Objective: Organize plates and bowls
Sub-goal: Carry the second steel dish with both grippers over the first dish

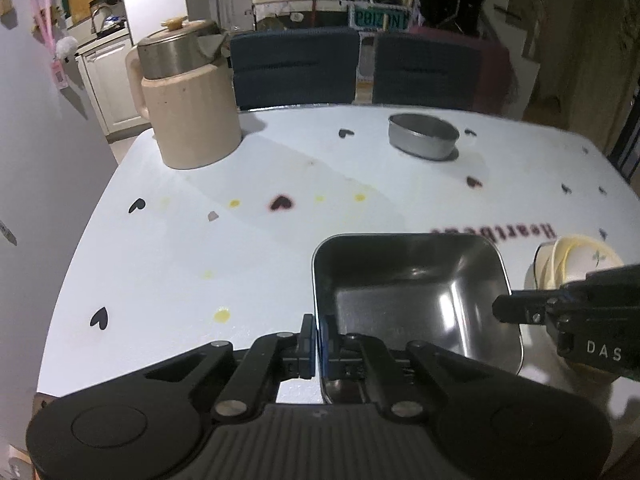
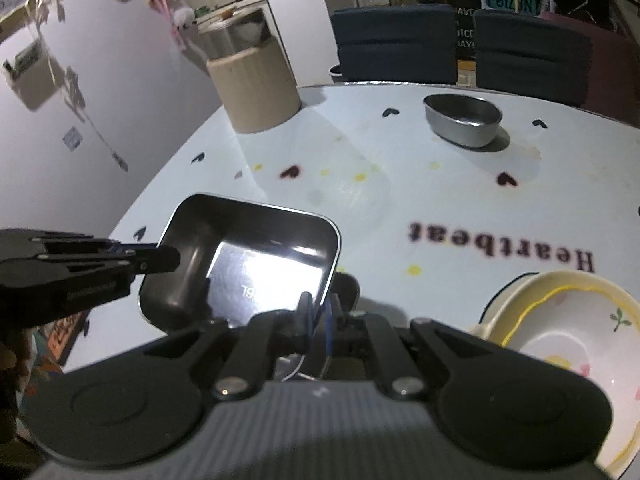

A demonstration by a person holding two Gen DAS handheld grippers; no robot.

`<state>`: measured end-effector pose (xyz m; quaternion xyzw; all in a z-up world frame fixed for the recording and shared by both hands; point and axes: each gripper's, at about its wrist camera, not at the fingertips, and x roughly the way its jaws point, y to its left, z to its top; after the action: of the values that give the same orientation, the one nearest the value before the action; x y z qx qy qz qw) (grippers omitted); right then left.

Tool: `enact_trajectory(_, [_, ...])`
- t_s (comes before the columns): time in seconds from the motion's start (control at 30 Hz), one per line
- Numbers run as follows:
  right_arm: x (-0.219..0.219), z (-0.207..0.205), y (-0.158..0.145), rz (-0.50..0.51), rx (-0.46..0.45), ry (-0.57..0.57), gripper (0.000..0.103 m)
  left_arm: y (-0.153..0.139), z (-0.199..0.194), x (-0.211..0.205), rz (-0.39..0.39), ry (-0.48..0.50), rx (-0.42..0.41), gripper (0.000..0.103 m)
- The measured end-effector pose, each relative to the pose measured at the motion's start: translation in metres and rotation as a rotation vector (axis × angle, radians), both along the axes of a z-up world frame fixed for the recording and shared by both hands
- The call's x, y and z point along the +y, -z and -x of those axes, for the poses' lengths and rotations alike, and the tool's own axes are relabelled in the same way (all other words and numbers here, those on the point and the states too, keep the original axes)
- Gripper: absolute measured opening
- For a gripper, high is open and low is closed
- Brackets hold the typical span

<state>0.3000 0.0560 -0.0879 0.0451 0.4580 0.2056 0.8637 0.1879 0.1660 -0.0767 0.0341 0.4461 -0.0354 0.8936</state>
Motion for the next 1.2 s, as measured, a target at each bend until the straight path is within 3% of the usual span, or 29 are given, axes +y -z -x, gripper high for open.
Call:
enact_trajectory(0.17, [0.012, 0.004, 0.004, 0.072, -0.015, -0.017, 0.007, 0.007, -0.003, -0.005, -0.05, 0.019, 0.024, 0.005])
enact_trajectory(1.2, [0.022, -0.004, 0.03, 0.183, 0.044, -0.043, 0.009, 0.044, -0.021, -0.017, -0.134, 0.067, 0.112, 0.01])
